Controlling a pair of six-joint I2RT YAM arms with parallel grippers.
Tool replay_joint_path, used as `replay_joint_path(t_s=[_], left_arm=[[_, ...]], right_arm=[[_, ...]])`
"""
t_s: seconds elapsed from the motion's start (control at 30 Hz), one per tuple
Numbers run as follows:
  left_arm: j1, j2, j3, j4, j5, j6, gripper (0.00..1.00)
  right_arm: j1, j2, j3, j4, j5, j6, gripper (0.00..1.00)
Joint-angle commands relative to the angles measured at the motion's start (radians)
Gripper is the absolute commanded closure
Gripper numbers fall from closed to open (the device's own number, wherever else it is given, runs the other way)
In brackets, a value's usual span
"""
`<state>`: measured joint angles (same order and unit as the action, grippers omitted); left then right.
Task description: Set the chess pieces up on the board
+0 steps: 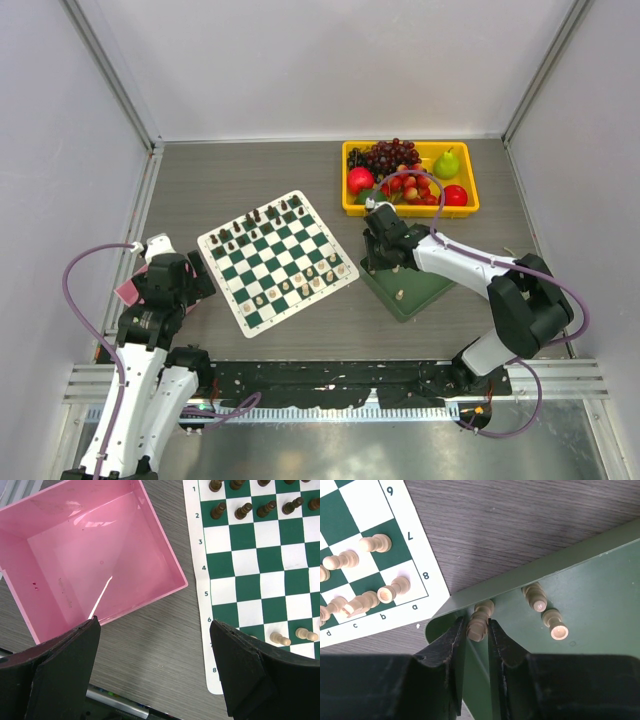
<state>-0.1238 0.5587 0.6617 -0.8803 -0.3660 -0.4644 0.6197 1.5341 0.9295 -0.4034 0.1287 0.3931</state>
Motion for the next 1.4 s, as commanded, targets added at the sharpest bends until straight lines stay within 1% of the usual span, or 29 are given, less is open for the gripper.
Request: replay_joint_path(t_s=[0.0,0.2,0.43,0.63,0.7,0.9,1.03,1.1,1.2,1.37], left_arm=[[0.006,0.000,0.018,0.037,-0.001,0.006,0.01],[0.006,-0.002,0.018,0.037,0.001,0.006,0.01],[0.006,-0.005,0.018,0.038,0.004,0.007,0.01],[0.006,-0.008,0.016,0.038,0.004,0.009,0.01],[0.006,-0.010,0.018,0.040,0.002,0.009,0.01],[0.004,-0.017,0.015,0.038,0.001,0.009,0.01],[0.006,-0.017,0.015,0.038,0.001,0.009,0.01],[0.006,-0.019,0.015,0.038,0.001,0.009,0.01],[0.006,-0.025,0.015,0.040,-0.002,0.010,0.01],[0.006,-0.026,0.015,0.040,-0.001,0.009,0.01]], right_arm=[[-0.002,-0.025,0.052,0.000,0.031,-0.014,0.77],[0.000,-0.094,0.074,-0.063,0.049,-0.023,0.79],[0.017,-0.222,0.089,-0.120,0.032,-0.002,0.79],[0.087,-0.253,0.138,-0.135,0.006,0.035,0.79],[0.147,-0.246,0.166,-0.134,0.003,0.049,0.79],[0.299,-0.151,0.279,-0.127,-0.006,0.076,0.79],[0.388,-0.056,0.347,-0.106,-0.037,0.082,0.79],[0.425,0.016,0.382,-0.106,-0.049,0.081,0.78],[0.463,0.090,0.434,-0.120,-0.047,0.067,0.78],[0.488,0.191,0.485,-0.117,-0.046,0.053,0.78]])
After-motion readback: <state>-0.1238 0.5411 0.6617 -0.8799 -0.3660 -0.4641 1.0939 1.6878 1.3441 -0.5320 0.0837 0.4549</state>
